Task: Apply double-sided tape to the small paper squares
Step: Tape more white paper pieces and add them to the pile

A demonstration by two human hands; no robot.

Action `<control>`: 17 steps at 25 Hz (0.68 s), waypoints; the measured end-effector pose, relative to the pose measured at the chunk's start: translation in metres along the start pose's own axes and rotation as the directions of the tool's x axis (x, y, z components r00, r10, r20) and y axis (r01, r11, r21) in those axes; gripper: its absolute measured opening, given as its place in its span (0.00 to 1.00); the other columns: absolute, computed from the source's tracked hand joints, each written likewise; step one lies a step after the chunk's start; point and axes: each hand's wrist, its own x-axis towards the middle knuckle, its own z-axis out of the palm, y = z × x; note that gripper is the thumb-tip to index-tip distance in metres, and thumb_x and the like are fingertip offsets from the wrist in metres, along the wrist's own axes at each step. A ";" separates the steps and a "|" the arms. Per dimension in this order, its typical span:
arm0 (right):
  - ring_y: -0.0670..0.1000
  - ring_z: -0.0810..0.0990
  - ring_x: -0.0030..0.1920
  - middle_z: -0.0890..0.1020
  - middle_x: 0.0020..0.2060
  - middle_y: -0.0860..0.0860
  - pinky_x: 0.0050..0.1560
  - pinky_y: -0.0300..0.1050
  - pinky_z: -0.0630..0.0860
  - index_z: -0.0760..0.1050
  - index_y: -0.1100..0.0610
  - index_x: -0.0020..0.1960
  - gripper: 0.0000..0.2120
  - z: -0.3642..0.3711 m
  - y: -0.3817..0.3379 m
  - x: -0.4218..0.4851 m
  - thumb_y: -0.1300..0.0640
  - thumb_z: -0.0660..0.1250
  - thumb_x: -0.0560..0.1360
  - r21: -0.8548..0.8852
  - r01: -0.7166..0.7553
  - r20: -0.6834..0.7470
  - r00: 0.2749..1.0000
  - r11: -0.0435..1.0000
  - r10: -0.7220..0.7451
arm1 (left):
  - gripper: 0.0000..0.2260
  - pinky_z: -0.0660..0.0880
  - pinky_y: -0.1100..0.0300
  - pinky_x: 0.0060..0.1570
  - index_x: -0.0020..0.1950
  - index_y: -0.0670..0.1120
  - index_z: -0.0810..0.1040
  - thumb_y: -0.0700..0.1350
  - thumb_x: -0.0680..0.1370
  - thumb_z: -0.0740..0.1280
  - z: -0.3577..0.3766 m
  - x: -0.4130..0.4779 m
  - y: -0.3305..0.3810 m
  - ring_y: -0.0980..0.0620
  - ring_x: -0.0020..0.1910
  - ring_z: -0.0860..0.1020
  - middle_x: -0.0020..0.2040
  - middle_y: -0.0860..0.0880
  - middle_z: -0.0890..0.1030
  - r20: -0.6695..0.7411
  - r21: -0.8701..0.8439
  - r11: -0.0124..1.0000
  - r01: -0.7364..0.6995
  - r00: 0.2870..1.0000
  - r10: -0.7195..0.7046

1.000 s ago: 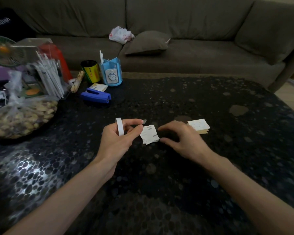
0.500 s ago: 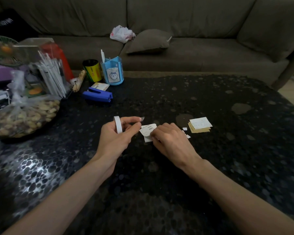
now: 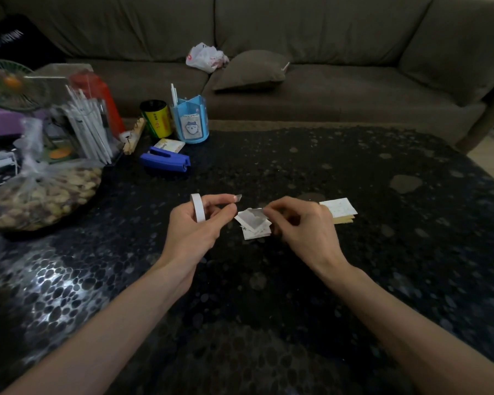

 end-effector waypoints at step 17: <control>0.41 0.79 0.30 0.85 0.35 0.46 0.32 0.35 0.74 0.85 0.51 0.43 0.07 -0.024 -0.010 0.002 0.49 0.77 0.76 -0.062 -0.570 0.461 0.712 0.819 0.530 | 0.06 0.66 0.64 0.29 0.51 0.54 0.88 0.44 0.79 0.73 0.000 -0.001 -0.001 0.59 0.28 0.69 0.29 0.56 0.74 0.014 0.007 1.000 0.014 1.000 -0.014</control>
